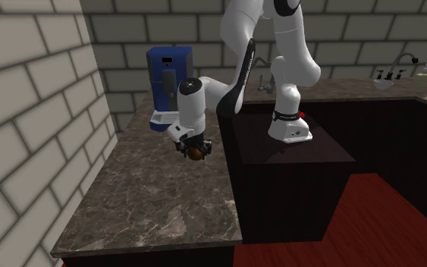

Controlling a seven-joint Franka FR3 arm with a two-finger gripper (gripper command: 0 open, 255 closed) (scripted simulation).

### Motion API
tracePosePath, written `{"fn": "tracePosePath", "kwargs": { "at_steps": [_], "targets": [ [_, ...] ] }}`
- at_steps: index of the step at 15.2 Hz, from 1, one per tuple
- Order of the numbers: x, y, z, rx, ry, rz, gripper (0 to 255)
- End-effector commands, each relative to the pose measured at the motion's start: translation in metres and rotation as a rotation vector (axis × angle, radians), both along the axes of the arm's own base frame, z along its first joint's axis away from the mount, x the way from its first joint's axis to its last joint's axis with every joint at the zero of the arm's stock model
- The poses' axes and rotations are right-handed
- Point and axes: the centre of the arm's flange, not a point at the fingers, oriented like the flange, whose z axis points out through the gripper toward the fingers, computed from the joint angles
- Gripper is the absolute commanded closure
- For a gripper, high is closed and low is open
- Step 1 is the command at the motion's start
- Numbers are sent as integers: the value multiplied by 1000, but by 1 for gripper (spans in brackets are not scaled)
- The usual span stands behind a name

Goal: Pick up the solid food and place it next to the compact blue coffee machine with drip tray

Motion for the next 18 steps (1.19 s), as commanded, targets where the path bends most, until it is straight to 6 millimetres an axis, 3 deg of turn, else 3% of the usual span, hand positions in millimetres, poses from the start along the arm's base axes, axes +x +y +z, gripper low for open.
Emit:
{"fn": "tracePosePath", "kwargs": {
  "at_steps": [1,18],
  "targets": [
    [-1,0,10,0,0,0,255],
    [-1,0,100,0,0,0,255]
  ]
}}
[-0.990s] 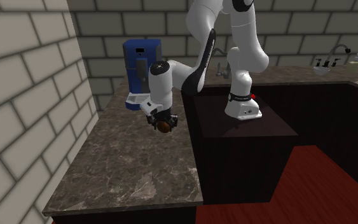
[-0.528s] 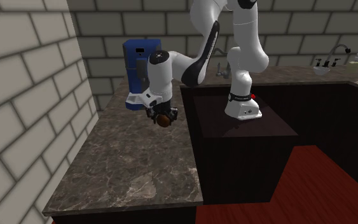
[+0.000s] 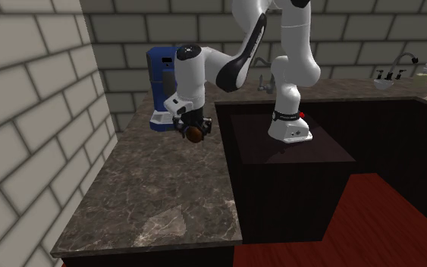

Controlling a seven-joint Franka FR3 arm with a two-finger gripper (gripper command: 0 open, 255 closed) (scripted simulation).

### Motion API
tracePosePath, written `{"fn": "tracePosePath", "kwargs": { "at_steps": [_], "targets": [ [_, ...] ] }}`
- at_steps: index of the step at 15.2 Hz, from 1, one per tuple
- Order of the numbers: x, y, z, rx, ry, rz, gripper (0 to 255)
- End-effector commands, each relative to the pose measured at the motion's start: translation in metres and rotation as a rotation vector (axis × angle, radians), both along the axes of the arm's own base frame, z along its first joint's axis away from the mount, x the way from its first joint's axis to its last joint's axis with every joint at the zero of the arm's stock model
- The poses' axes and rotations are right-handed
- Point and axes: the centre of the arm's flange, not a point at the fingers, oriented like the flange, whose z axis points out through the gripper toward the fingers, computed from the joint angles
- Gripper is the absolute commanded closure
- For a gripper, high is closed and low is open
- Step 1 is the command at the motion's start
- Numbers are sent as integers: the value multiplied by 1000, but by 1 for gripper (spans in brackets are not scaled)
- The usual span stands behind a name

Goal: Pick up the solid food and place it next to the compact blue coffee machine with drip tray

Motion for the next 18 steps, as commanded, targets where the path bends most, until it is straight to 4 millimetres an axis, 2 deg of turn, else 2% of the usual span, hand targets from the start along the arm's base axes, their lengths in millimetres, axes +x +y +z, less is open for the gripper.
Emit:
{"fn": "tracePosePath", "kwargs": {
  "at_steps": [1,18],
  "targets": [
    [-1,1,11,0,0,0,255],
    [-1,1,101,0,0,0,255]
  ]
}}
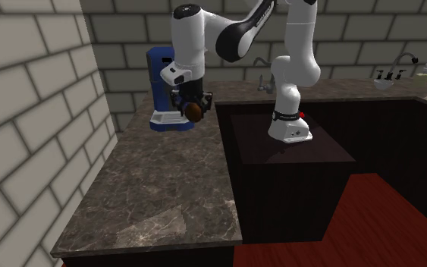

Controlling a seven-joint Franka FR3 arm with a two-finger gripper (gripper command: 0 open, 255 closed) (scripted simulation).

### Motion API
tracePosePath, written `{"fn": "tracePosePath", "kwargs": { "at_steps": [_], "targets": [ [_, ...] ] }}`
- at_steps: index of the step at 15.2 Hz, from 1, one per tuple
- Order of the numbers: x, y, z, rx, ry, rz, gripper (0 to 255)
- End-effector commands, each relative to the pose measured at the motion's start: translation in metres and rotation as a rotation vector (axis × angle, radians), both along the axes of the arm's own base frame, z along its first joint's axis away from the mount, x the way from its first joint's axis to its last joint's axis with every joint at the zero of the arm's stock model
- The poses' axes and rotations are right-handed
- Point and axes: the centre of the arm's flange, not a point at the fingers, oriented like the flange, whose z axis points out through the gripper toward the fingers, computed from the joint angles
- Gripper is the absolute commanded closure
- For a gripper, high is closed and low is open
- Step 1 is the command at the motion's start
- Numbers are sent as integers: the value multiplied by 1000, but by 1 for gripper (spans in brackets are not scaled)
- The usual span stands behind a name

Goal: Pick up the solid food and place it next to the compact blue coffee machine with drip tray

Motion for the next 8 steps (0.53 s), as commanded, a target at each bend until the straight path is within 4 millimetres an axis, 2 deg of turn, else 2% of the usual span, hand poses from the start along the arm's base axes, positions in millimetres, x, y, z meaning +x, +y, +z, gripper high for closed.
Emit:
{"fn": "tracePosePath", "kwargs": {
  "at_steps": [1,8],
  "targets": [
    [0,-1,12,0,0,0,255],
    [0,-1,49,0,0,0,255]
  ]
}}
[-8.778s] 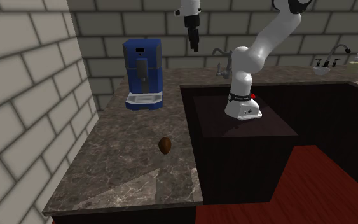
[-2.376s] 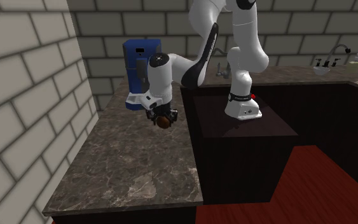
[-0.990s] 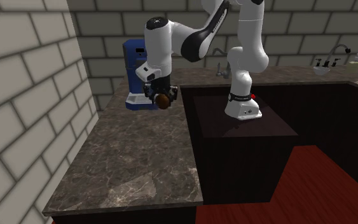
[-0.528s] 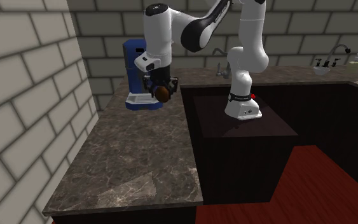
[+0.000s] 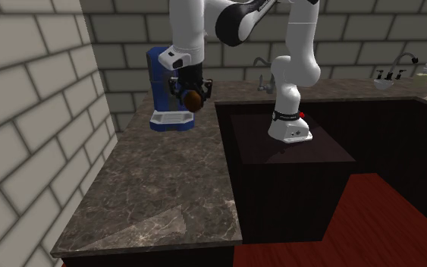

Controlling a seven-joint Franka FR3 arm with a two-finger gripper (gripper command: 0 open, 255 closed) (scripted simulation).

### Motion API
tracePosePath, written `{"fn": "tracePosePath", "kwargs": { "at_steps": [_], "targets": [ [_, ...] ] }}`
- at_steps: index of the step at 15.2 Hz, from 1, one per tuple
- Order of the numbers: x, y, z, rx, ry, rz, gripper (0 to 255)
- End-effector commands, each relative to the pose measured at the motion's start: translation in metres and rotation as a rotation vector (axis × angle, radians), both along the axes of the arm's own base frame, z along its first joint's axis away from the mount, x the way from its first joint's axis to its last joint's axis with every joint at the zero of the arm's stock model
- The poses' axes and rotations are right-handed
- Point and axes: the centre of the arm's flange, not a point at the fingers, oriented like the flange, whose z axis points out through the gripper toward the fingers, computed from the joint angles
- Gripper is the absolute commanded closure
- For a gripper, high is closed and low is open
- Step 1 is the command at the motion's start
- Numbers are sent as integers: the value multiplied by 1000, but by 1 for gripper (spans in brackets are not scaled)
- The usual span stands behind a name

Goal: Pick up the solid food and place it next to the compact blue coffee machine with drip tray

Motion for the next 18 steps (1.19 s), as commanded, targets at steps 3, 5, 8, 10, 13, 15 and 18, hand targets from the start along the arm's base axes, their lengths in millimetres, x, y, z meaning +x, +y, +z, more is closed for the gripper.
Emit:
{"fn": "tracePosePath", "kwargs": {
  "at_steps": [3,5,8,10,13,15,18],
  "targets": [
    [0,-1,21,0,0,0,255],
    [0,-1,32,0,0,0,255],
    [0,-1,48,0,0,0,255],
    [0,-1,58,0,0,0,255],
    [0,-1,74,0,0,0,255],
    [0,-1,85,0,0,0,255],
    [0,-1,100,0,0,0,255]
  ]
}}
